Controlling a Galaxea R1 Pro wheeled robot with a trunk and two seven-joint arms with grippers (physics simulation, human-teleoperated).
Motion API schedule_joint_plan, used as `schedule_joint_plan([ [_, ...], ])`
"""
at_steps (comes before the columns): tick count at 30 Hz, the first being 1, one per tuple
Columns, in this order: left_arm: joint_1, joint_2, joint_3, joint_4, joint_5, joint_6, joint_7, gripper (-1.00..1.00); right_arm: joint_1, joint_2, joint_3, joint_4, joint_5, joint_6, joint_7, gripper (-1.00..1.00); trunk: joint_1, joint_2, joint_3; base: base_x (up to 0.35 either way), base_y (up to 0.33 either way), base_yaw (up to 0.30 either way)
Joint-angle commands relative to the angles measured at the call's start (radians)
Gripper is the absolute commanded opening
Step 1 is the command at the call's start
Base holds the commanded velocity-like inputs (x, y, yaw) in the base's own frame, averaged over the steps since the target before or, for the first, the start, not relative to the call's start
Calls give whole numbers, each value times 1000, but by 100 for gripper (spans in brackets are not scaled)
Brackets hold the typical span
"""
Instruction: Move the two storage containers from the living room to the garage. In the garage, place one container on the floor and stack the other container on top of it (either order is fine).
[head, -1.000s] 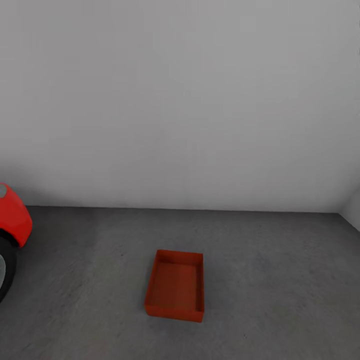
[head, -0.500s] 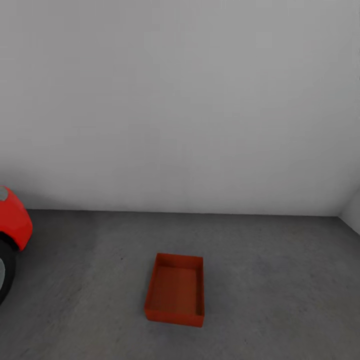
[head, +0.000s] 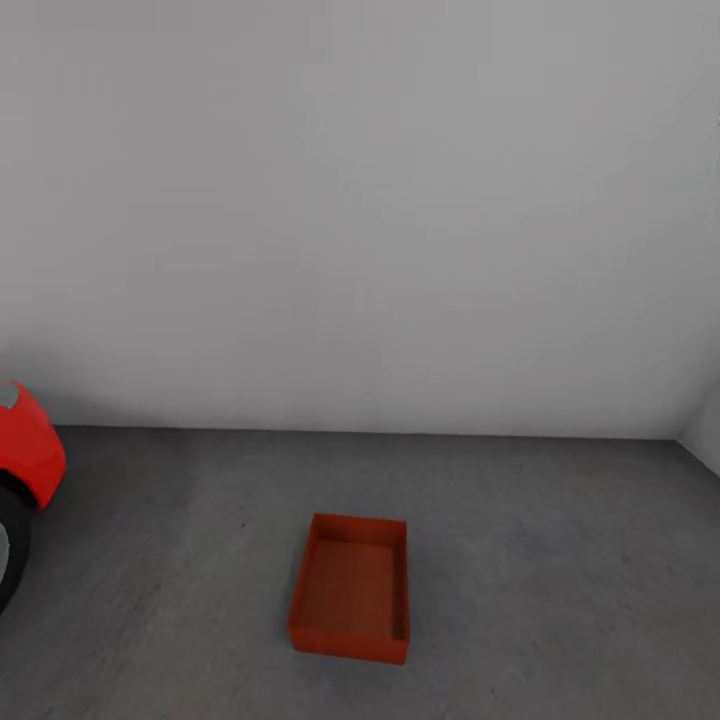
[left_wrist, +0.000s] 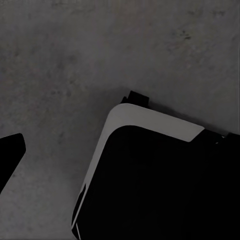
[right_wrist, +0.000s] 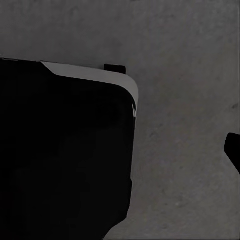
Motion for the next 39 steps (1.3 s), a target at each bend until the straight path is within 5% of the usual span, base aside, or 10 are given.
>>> schedule_joint_plan([
  [1, 0, 0, -8, 0, 8, -2, 3, 100, -1, 1, 8, 3, -8, -6, -1, 100, 0, -1, 1, 0, 0, 0],
  [39, 0, 1, -8, 0, 8, -2, 2, 100, 0, -8, 9, 3, -6, -5, 0, 100, 0, -1, 62, 0, 0, 0],
])
